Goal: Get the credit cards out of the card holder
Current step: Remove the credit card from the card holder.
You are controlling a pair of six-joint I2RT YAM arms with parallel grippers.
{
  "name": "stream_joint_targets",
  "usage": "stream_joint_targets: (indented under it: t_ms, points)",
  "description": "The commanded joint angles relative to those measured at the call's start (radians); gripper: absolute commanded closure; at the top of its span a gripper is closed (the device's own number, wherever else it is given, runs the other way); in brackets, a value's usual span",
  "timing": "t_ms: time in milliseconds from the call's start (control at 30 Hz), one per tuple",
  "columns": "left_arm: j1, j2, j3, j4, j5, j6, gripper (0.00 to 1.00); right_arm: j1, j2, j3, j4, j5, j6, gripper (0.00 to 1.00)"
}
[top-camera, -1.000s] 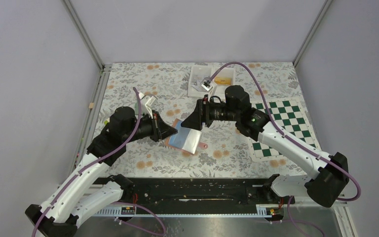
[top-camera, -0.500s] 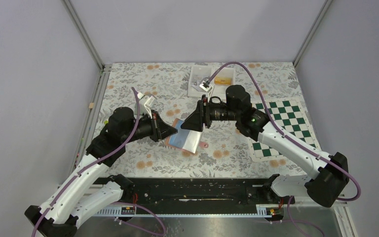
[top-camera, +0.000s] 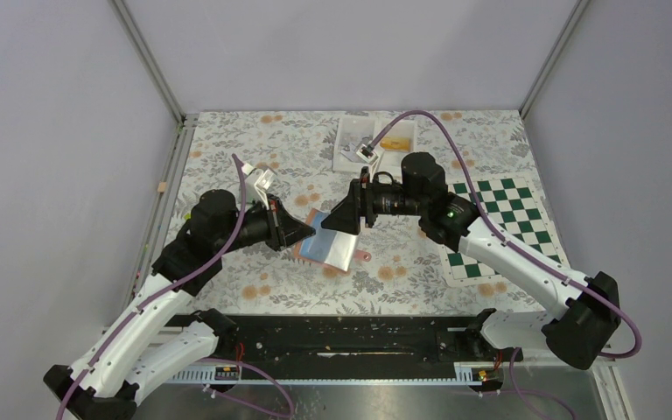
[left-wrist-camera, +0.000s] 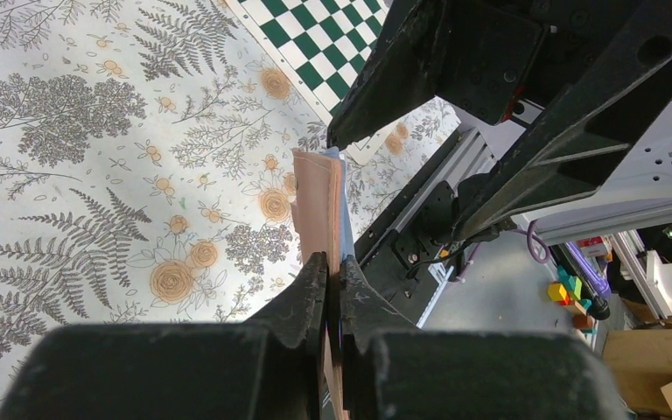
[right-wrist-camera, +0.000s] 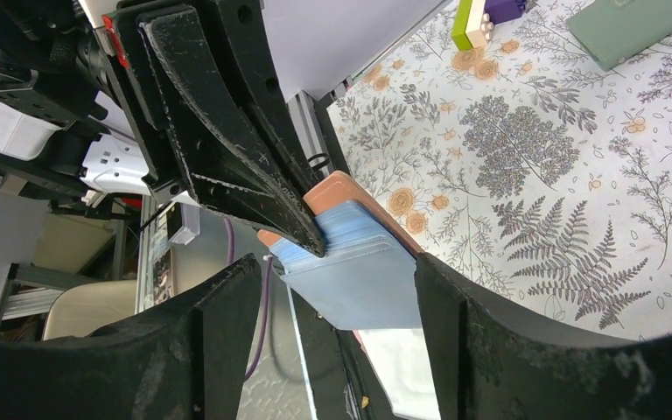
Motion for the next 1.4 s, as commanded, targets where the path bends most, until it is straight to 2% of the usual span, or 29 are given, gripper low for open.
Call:
stream_joint_targets:
  t_ms: [0, 267, 800, 933, 1067, 1267, 1367]
  points:
    - [0.001, -0.019, 0.002, 0.068, 0.028, -0.010, 1.00, 0.007, -0.013, 0.015, 0.024, 0.008, -0.020, 0.28]
    - [0.002, -0.017, -0.004, 0.087, 0.044, -0.017, 1.00, 0.007, 0.004, 0.008, 0.038, 0.000, -0.016, 0.28]
    - [0.003, -0.003, 0.017, 0.055, -0.016, -0.013, 1.00, 0.007, -0.021, -0.031, 0.043, -0.093, 0.034, 0.48]
    - [0.002, 0.000, 0.021, 0.034, -0.037, -0.008, 1.00, 0.008, -0.036, -0.049, 0.035, -0.094, 0.039, 0.46]
    - [0.002, -0.001, 0.024, 0.023, -0.049, -0.001, 1.00, 0.007, -0.071, -0.057, -0.022, -0.052, 0.010, 0.40]
    - [0.002, -0.006, 0.024, 0.021, -0.063, -0.002, 1.00, 0.007, -0.136, 0.011, -0.295, 0.143, -0.027, 0.40]
    - [0.004, -0.009, 0.016, 0.027, -0.068, -0.007, 1.00, 0.008, -0.194, 0.005, -0.302, 0.187, 0.034, 0.41]
